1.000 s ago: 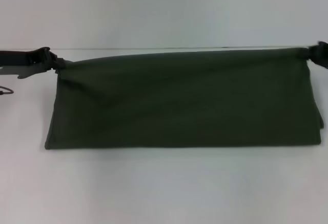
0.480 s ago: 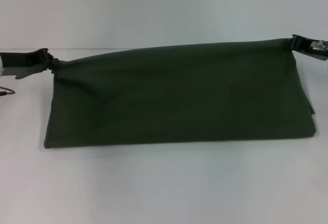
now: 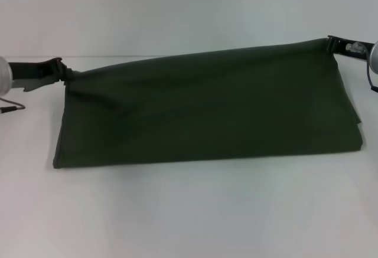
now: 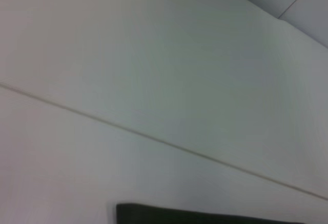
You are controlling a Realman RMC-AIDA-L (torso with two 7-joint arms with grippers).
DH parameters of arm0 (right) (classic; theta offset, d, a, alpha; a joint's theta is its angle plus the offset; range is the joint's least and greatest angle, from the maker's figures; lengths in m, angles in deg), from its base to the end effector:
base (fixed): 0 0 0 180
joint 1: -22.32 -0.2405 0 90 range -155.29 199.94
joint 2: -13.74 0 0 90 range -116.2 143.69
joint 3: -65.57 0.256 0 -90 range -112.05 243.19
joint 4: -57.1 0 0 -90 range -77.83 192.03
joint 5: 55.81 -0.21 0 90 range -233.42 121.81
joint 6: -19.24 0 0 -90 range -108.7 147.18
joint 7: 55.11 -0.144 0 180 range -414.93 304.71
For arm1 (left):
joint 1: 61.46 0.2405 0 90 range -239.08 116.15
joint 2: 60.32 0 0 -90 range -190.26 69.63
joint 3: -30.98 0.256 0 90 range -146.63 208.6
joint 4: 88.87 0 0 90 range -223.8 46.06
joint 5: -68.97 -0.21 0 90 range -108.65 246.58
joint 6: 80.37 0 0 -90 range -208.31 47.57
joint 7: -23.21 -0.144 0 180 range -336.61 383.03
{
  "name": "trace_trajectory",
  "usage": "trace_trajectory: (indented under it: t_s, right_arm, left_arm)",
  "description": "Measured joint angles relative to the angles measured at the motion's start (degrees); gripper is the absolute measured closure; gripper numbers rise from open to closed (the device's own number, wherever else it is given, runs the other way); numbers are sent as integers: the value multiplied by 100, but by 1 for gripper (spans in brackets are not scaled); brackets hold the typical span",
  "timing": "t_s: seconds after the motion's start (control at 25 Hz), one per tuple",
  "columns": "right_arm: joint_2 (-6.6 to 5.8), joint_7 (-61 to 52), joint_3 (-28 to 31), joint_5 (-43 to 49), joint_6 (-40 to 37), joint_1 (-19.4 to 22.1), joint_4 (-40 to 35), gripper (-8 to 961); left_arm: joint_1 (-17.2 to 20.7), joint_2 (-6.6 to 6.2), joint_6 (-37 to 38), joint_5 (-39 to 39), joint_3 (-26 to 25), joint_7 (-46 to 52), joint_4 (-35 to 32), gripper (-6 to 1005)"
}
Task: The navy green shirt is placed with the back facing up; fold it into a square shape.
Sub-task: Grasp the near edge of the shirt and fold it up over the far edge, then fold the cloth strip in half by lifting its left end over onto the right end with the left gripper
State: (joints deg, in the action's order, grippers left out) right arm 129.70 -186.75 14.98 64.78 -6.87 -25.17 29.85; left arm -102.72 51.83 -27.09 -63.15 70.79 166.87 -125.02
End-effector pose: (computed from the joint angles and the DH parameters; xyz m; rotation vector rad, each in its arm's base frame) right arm 0.2614 0.4813 0.0243 -1.7448 1.2951 0.4607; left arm -0.2947 0.4415 0.0656 -1.8053 -1.6028 -0.4655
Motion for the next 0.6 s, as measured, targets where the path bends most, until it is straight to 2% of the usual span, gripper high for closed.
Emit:
trace_trajectory:
  t_s: [0.24,0.36,0.44,0.52,0.56,0.6]
  right_arm:
    - [-10,20,-76,226,391,-133,26,890]
    - [-60,24,-104,397,534,-224,31,876]
    - [-115,22,-107,444,524,-257,-6,867]
    - [-189,-40,-79,476,374,-255,-106,858]
    - [-224,-108,-53,486,268,-235,-167,818]
    - [-265,-232,-14,483,31,-163,-269,778]
  left_arm:
    - [-139,132,-431,-2,53,-89,-27,966]
    - [-127,272,-588,43,20,-101,-185,899]
    - [-52,418,-609,90,-108,-94,-445,855]
    - [64,590,-575,136,-182,-101,-786,712]
    - [116,652,-533,156,-187,-104,-938,641]
    - [192,716,-448,175,-186,-104,-1088,619]
